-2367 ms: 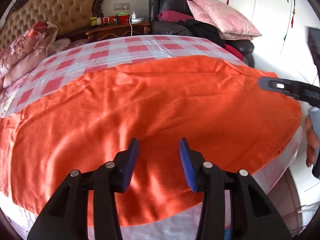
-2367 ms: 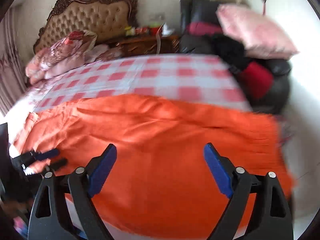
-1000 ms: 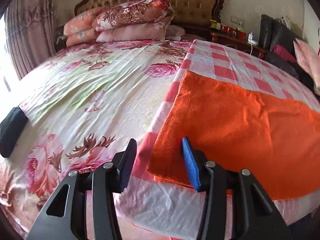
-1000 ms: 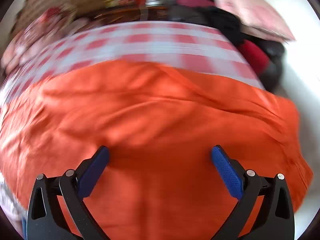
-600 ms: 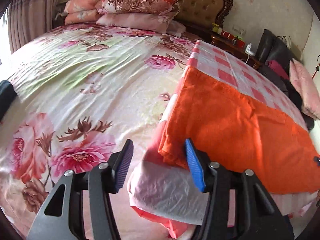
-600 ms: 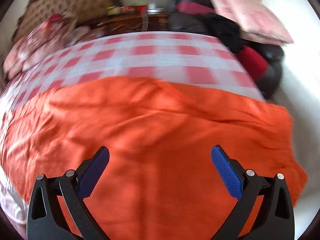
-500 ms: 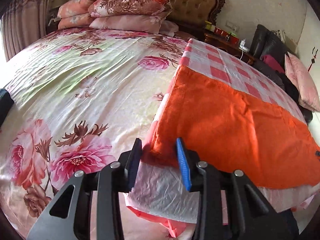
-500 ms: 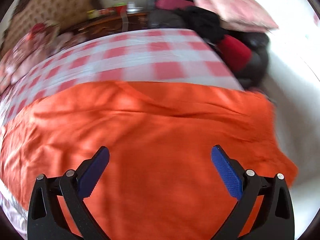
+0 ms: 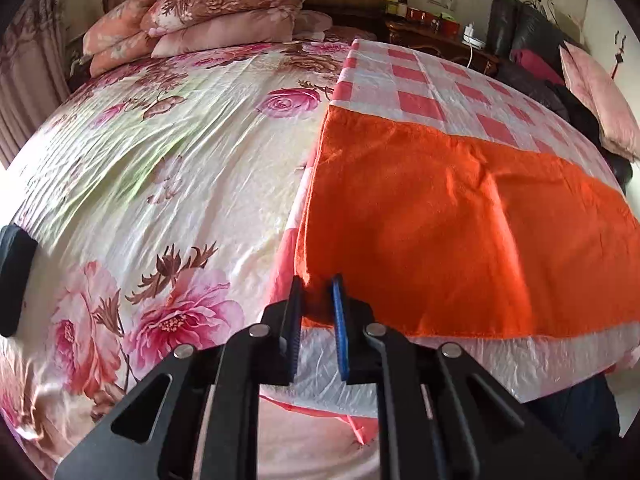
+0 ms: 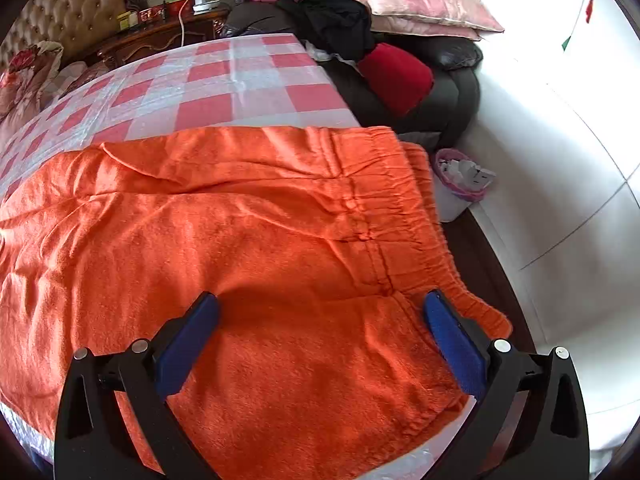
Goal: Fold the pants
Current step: 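Grasp the edge of the orange pants with the left tool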
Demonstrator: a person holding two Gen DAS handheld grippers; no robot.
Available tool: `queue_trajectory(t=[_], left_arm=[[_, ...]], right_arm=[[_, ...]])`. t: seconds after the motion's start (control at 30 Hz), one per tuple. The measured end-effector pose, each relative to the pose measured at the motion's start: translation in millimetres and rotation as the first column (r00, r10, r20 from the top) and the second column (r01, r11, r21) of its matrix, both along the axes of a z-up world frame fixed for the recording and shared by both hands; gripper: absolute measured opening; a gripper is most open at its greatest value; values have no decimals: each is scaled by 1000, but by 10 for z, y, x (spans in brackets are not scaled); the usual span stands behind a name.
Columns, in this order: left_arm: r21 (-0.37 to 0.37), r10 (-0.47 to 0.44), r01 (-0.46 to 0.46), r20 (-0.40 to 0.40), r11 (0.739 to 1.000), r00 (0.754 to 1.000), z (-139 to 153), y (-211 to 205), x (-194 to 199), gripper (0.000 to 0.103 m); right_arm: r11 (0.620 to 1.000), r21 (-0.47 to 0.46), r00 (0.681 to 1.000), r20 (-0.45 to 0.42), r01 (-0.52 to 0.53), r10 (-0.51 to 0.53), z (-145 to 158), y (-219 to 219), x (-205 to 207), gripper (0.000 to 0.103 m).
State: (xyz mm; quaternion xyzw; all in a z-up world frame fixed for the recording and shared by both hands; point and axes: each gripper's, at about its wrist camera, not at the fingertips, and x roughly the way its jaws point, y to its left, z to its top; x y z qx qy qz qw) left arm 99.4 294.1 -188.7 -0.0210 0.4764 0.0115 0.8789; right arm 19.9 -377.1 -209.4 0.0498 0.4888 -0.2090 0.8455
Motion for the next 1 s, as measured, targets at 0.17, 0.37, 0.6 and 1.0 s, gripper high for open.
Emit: queue_trajectory(t=[0.17,0.37,0.6,1.0], left_arm=[[-35,62,-62,-2,997,998,-13,400,147,12],[-323,232,-211,29,923,972,-126,937,15,75],[-929,382,-277,-170,245,908,-1181,1539,-460,75],[-993,290,-119,-114,-1,950,-1425,1309,-95,17]], right_arm=[[996,24,996,15,-91,90,13,292,129,99],[992,-2,992,12,-128,128,18,570,190,99],[994,25,993,54,-108,107,133,533,91,98],[869,162,877,208,-468,433,606,2124,305,94]])
